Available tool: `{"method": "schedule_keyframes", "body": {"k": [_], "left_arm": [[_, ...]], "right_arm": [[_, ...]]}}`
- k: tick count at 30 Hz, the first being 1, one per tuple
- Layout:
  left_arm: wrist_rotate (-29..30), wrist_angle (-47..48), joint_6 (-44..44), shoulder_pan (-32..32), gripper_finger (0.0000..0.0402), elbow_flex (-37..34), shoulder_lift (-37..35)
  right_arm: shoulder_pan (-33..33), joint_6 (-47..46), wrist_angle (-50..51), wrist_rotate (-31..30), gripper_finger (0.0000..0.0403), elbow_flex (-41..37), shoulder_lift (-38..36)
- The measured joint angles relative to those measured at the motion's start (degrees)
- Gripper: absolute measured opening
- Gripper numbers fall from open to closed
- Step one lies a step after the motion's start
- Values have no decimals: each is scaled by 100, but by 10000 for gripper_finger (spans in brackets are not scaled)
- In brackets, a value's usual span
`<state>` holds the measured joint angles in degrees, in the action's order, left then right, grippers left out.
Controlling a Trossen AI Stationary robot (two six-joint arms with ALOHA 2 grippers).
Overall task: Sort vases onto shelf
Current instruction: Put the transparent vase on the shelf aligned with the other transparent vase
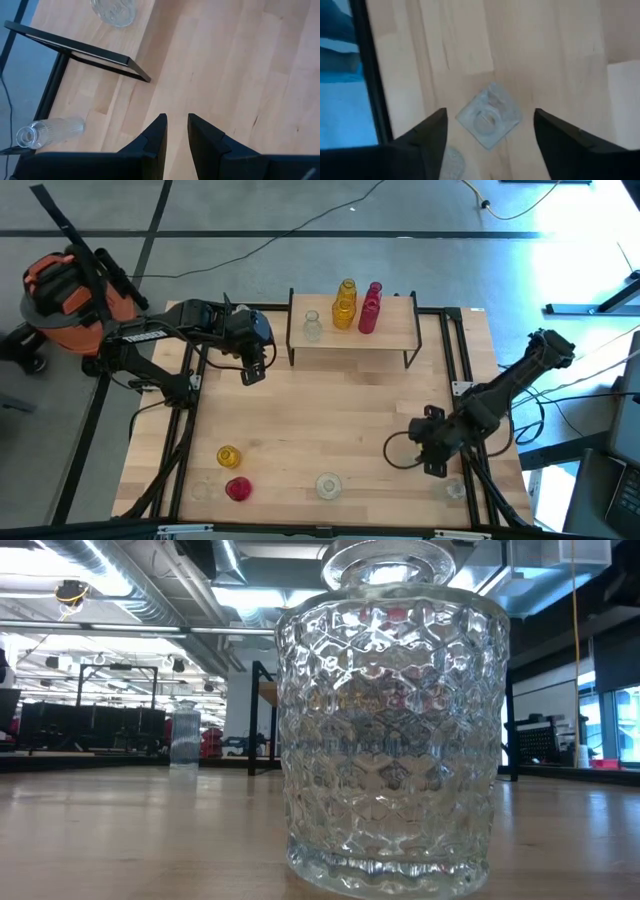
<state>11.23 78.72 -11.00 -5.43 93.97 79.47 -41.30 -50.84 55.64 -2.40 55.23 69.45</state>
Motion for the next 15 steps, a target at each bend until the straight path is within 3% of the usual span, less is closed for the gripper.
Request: {"method": "schedule_keyframes", "body": {"k": [5, 10, 15], "left_arm": [[45, 2, 0, 0, 69, 0, 0], [65, 2, 28, 0, 69, 0, -1], [71, 2, 61, -2, 69, 0, 2]], "right_arm": [[-287, -190, -5, -11, 266, -167, 237], [-372, -318, -168, -14, 236, -337, 468], [-370, -214, -646, -387, 198, -370, 545]]}}
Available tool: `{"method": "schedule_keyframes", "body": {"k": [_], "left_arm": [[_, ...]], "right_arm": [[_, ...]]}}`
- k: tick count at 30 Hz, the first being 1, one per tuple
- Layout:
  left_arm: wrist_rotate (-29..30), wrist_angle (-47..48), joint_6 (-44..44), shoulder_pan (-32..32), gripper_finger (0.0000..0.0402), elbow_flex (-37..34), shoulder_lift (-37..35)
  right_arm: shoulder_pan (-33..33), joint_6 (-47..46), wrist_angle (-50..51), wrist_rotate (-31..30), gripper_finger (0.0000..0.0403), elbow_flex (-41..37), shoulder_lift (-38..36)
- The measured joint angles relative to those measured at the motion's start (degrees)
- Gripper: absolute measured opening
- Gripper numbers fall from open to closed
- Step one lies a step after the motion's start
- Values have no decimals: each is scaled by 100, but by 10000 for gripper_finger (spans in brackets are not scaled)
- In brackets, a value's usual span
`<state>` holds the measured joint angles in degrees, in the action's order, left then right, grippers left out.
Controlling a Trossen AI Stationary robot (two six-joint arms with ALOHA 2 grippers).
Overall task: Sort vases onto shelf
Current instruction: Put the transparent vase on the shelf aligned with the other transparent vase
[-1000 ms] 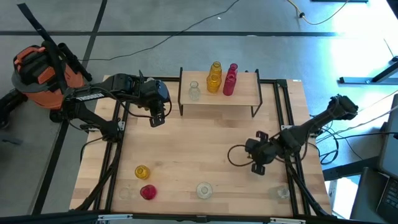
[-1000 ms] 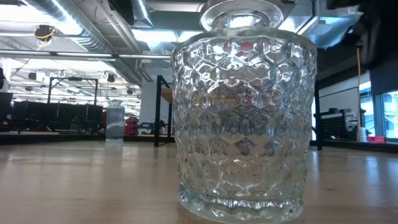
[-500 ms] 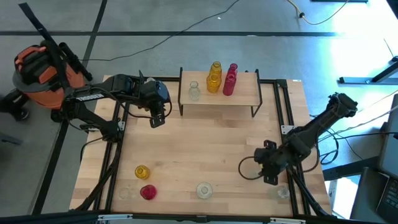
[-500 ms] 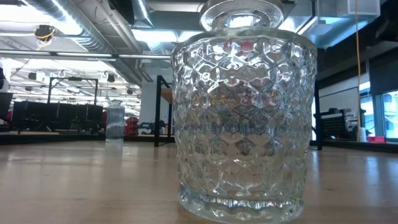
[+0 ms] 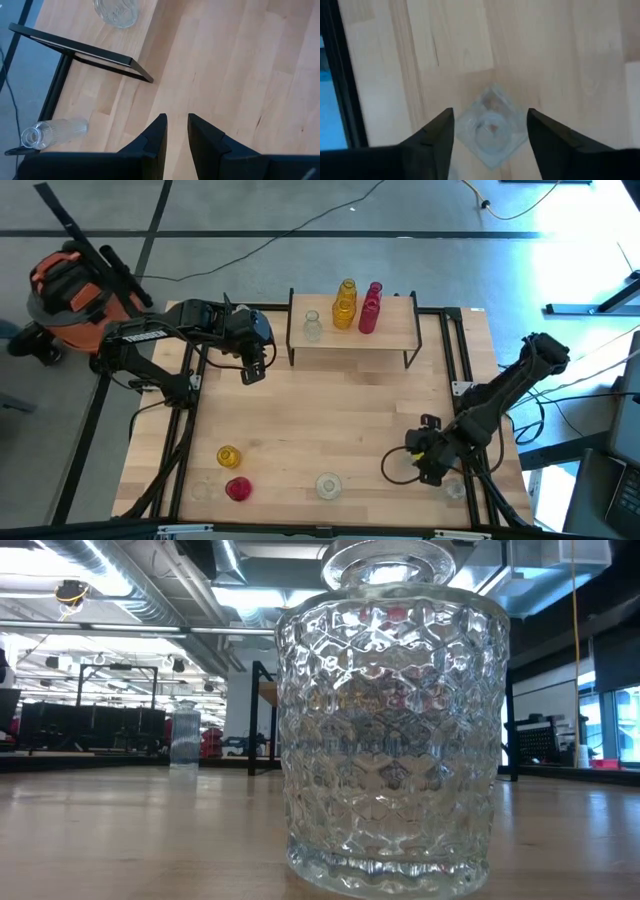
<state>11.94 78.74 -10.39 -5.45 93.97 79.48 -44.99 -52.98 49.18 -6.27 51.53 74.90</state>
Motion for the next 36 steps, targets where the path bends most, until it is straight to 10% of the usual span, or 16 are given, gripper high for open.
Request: {"method": "schedule_keyframes", "body": {"k": [10, 22, 36], "left_arm": [[0, -2, 0, 0, 69, 0, -1], [0, -7, -62, 0, 69, 0, -1], [-2, -224, 28, 0, 69, 0, -2]], "right_arm": [[-4, 34, 20, 401, 100, 7, 229], [93, -256, 33, 333, 87, 78, 313], [1796, 1071, 966, 583, 7, 1216, 259]]}}
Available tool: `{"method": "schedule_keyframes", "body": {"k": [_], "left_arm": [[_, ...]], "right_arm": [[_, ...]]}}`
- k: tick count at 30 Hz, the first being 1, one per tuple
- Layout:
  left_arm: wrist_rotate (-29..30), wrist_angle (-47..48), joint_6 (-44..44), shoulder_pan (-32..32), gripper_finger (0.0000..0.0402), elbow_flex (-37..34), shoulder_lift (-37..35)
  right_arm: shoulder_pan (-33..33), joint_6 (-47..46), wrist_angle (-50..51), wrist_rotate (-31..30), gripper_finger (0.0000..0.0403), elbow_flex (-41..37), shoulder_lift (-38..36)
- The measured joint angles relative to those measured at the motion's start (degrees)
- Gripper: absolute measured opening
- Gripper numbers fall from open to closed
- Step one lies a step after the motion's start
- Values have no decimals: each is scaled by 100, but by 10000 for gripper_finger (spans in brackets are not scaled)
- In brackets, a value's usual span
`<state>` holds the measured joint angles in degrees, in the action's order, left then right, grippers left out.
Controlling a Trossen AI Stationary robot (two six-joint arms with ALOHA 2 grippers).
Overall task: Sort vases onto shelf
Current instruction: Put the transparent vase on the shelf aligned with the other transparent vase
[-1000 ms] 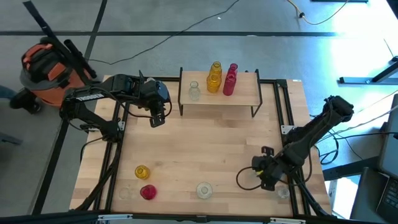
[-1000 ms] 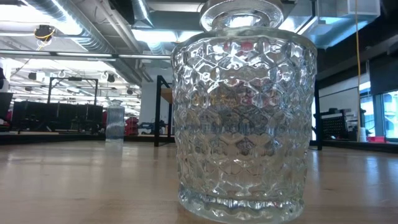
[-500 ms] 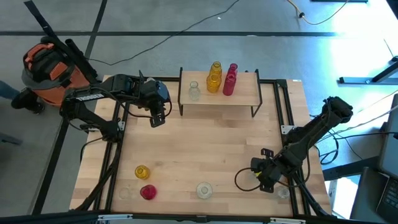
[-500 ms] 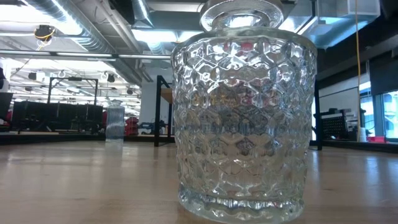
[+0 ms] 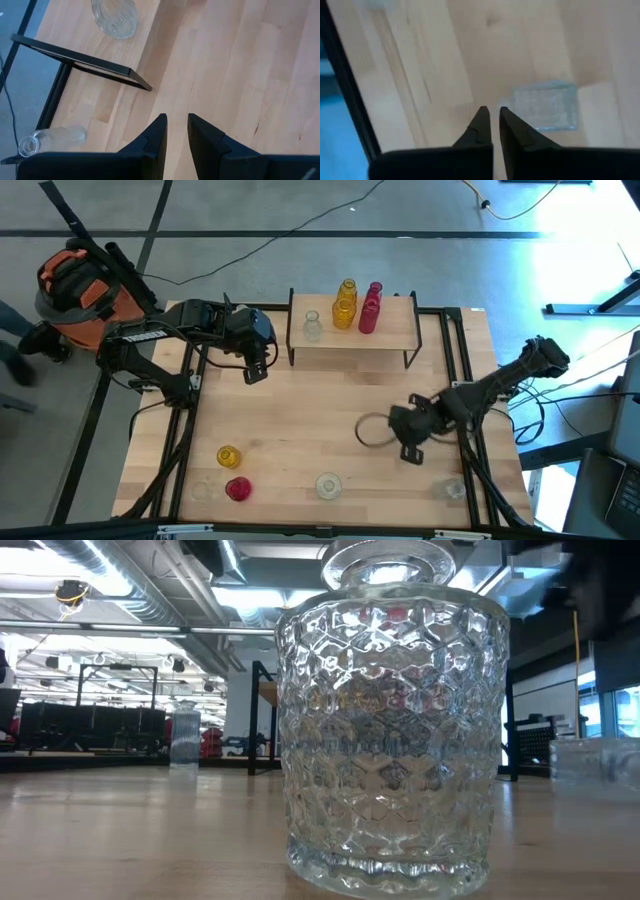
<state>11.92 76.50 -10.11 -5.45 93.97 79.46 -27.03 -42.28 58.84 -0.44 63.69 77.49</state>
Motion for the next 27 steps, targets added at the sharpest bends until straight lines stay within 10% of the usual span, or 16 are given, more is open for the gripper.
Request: {"method": "schedule_keyframes", "body": {"k": [11, 27], "left_arm": [[-114, 9, -42, 0, 69, 0, 1], [-119, 15, 146, 0, 69, 0, 1]], "right_arm": [[234, 42, -86, -51, 98, -111, -15], [561, -4778, -851, -376, 318, -901, 145]]}}
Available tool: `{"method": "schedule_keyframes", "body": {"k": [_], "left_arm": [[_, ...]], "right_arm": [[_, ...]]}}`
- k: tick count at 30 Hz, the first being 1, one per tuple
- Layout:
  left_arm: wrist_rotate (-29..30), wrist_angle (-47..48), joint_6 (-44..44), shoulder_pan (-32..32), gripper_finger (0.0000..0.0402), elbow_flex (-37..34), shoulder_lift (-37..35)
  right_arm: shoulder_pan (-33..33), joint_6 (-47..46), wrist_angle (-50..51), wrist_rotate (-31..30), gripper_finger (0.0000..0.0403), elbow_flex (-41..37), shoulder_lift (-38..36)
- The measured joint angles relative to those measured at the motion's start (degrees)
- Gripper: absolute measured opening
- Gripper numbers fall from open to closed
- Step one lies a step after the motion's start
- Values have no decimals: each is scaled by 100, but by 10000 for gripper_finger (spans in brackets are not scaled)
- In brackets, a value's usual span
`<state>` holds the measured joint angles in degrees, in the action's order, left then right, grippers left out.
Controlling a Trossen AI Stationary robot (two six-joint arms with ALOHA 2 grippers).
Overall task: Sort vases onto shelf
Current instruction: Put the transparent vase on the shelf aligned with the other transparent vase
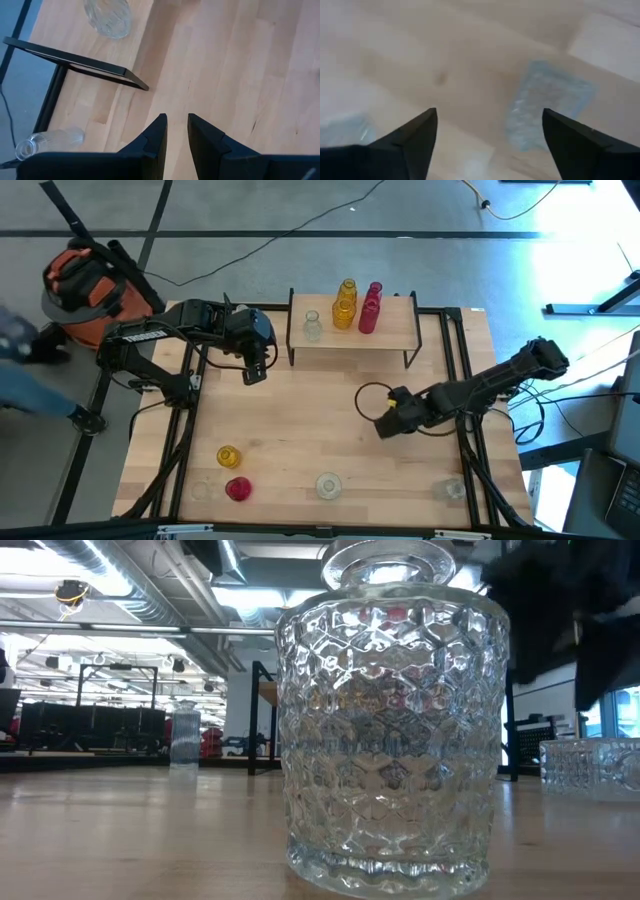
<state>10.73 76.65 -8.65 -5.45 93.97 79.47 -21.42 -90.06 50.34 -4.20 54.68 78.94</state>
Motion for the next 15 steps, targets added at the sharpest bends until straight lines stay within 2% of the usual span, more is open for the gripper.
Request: {"method": "schedule_keyframes", "body": {"k": [4, 11, 15], "left_arm": [[-153, 2, 23, 0, 69, 0, 0], [-295, 89, 25, 2, 69, 0, 0], [-294, 98, 24, 58, 69, 0, -1]], "right_arm": [[104, -327, 430, 201, 327, -5, 310], [48, -653, -247, 562, 328, 7, 673], [-198, -1324, -199, 464, 328, 17, 729]]}}
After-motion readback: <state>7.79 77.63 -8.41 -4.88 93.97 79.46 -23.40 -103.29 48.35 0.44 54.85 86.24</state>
